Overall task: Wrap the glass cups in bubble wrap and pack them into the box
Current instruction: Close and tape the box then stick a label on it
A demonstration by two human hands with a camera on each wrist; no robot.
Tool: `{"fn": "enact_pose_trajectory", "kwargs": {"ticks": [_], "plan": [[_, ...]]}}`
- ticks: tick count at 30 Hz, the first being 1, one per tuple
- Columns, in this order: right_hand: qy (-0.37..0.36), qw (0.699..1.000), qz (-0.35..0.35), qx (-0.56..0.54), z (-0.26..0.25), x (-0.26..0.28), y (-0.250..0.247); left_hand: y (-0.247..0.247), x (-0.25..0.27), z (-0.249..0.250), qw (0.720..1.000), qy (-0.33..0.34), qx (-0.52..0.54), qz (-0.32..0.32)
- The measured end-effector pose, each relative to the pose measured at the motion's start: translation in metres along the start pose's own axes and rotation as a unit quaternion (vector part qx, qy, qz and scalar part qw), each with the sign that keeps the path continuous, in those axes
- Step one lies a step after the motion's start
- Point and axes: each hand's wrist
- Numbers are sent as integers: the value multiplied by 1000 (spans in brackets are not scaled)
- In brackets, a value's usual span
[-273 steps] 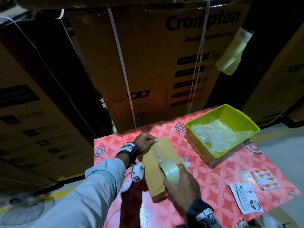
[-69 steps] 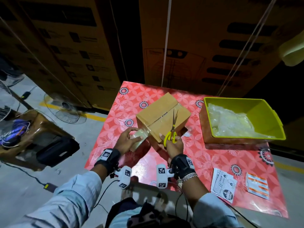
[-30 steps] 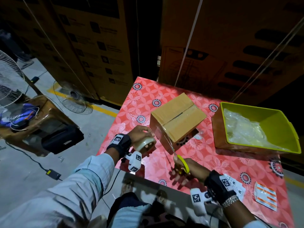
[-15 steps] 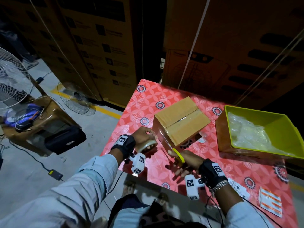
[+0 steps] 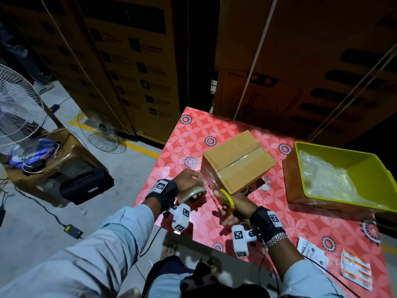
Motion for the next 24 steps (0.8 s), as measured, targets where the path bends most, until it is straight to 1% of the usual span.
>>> {"fn": "enact_pose_trajectory", "kwargs": {"ticks": [6,10,12,15,17,19,21,22,24], "plan": [[-16,1000,24,9,1,-3,1,-3,-5,-2,1000,-3,-3,-11],[-18,999,26,-2,-2,-1,3,-9,-7,2,1000,-8,-14,-7],[-23,999,35,-9,-3,1,5,-10,-6,1,999,-12,-22,-22],[-14,998,52,-32,-6,-1,9,-8,-1,-17,997,-41,-39,-52],[-6,1000,24,0,-8,-2,11,-10,4,-33,997,-28,-54,-42],[3,999,-17,29,-9,5,15,-16,10,-47,998,-18,-43,-35],[-10,996,-42,79,-8,17,20,-23,18,-57,999,-4,-30,-29],[-33,992,-39,119,-6,24,21,-27,23,-61,999,0,-23,-24],[-90,974,5,207,2,33,20,-35,34,-69,1000,2,14,-10]]}}
Point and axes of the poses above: each hand's wrist, its own x-axis away from the middle knuckle, its own y-axis out of the palm, z = x × y, and after that the axes turned 6 degrees about -y, right-handed
